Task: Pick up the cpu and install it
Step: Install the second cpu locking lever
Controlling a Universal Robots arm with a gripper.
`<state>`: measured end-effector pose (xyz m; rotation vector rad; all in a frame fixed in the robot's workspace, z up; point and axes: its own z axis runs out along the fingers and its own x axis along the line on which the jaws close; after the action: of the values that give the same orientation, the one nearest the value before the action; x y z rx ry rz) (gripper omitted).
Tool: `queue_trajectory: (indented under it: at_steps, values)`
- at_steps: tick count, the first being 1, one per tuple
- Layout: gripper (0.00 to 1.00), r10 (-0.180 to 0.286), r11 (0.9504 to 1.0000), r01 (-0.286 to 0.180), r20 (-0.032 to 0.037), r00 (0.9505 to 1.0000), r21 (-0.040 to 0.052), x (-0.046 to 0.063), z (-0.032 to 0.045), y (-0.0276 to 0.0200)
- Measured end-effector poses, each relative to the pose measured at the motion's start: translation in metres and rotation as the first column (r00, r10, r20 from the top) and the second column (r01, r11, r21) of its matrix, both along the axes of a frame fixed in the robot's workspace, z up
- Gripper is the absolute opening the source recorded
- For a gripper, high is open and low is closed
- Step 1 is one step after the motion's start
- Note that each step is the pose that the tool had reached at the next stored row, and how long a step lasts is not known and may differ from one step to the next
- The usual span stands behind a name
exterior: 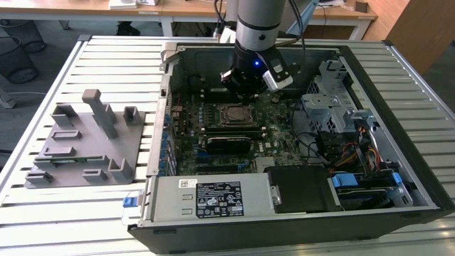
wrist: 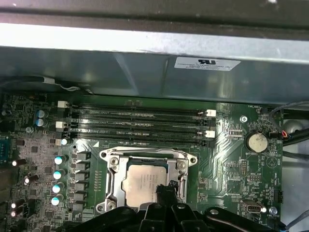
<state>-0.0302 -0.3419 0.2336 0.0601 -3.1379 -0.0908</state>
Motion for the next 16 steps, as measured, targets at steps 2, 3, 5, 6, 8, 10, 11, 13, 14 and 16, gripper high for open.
queue_trajectory:
  at_steps: [2,3,5,6,8,10,11,13,14,16]
  values:
    - [0.11,0.0,1.0,0.0,0.0,1.0,-0.0001,0.0,0.0,-0.0002]
    - [0.11,0.0,1.0,0.0,-0.0001,1.0,-0.0001,0.0,0.0001,-0.0003]
    - [0.11,0.0,1.0,0.0,-0.0001,1.0,-0.0002,0.0,0.0001,-0.0014]
    - [0.11,0.0,1.0,0.0,-0.0001,1.0,-0.0002,0.0,0.0001,-0.0023]
    - [0.11,0.0,1.0,0.0,0.0,1.0,0.0,0.0,0.0,-0.0055]
    - [0.11,0.0,1.0,0.0,0.0,1.0,0.0,0.0,0.0,-0.0087]
    - [0.11,0.0,1.0,0.0,-0.0001,1.0,-0.0002,0.0,0.0,-0.0102]
    - [0.11,0.0,1.0,0.0,-0.0001,1.0,-0.0002,0.0,0.0,-0.0134]
    - [0.11,0.0,1.0,0.0,-0.0001,1.0,-0.0001,0.0,0.0,-0.0151]
    - [0.11,0.0,1.0,0.0,0.0001,1.0,0.0003,-0.001,0.0,-0.0173]
